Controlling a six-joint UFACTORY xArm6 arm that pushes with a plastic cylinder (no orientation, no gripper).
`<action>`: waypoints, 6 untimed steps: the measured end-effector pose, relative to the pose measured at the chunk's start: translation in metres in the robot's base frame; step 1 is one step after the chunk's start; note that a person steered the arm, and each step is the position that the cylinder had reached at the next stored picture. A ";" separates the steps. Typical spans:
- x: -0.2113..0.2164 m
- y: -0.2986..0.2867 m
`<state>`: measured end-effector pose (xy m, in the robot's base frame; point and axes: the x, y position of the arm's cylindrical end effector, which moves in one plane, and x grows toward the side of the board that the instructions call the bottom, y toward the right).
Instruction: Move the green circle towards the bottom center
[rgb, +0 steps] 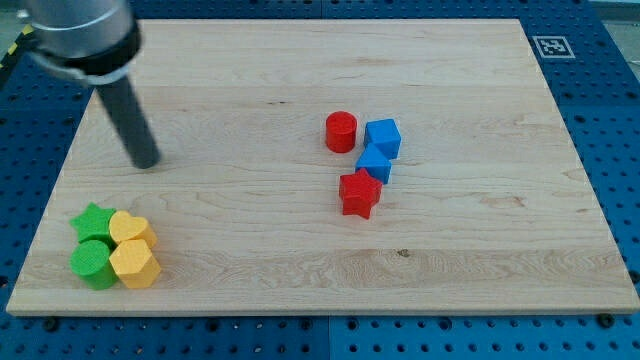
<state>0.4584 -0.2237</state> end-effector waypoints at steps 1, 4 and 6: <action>0.030 -0.043; 0.141 -0.008; 0.139 0.005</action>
<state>0.5973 -0.2192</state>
